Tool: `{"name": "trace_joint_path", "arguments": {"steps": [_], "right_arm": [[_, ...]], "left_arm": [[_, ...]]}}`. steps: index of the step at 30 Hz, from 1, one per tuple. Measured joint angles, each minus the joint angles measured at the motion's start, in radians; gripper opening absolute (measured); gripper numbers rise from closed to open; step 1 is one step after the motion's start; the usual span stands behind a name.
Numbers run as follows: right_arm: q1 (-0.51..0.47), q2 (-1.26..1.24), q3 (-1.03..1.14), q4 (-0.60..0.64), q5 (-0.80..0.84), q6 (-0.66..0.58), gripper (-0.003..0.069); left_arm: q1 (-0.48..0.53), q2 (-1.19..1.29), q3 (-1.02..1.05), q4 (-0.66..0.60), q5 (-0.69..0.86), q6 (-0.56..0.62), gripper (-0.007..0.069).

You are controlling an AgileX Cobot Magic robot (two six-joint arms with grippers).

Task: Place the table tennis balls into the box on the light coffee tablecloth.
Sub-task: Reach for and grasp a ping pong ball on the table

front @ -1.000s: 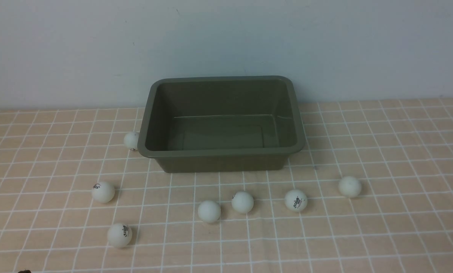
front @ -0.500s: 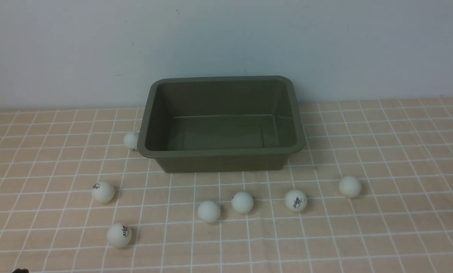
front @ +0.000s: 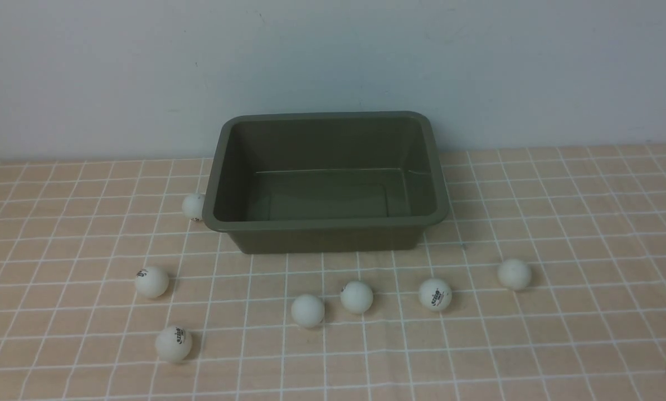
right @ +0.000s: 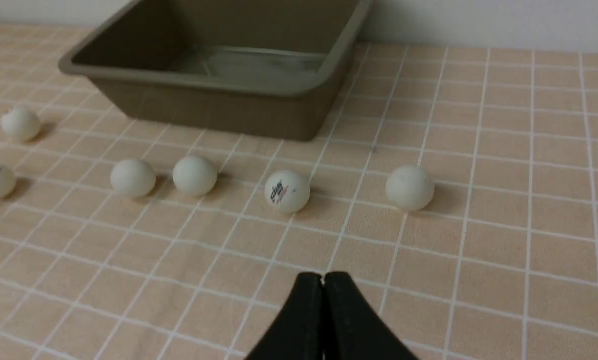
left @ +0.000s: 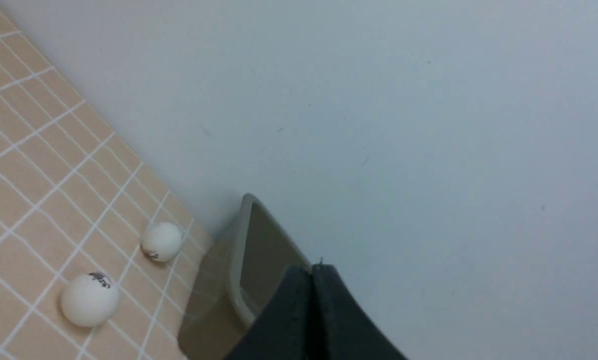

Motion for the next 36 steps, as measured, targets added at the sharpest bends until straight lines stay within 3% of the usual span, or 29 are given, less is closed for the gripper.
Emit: {"name": "trace_joint_path", "arguments": {"steps": [6,9,15,22,27,32,36], "right_arm": [[0.000,0.143,-0.102,0.000,0.033,-0.124,-0.0018],[0.000,0.233,-0.182,0.003,0.071,-0.134,-0.0018],[0.000,0.391,-0.313,0.004,0.145,-0.117,-0.0016],[0.000,0.483,-0.397,0.005,0.162,-0.065,-0.0016],[0.000,0.489,-0.404,0.005,0.166,-0.052,-0.0016],[0.008,0.489,-0.404,0.005,0.181,-0.051,-0.0016],[0.096,0.495,-0.404,-0.011,0.184,-0.050,-0.0016]], "left_arm": [[0.000,0.000,0.000,-0.104,-0.029,0.041,-0.0069],[0.000,0.000,-0.031,-0.047,0.008,0.188,-0.0069],[0.000,0.010,-0.196,0.055,0.240,0.505,-0.0069],[0.000,0.225,-0.377,0.129,0.510,0.674,-0.0069],[0.000,0.449,-0.494,0.287,0.639,0.680,-0.0069],[0.000,0.677,-0.602,0.455,0.764,0.570,-0.0069],[0.000,0.816,-0.677,0.579,0.845,0.491,-0.0069]]}}
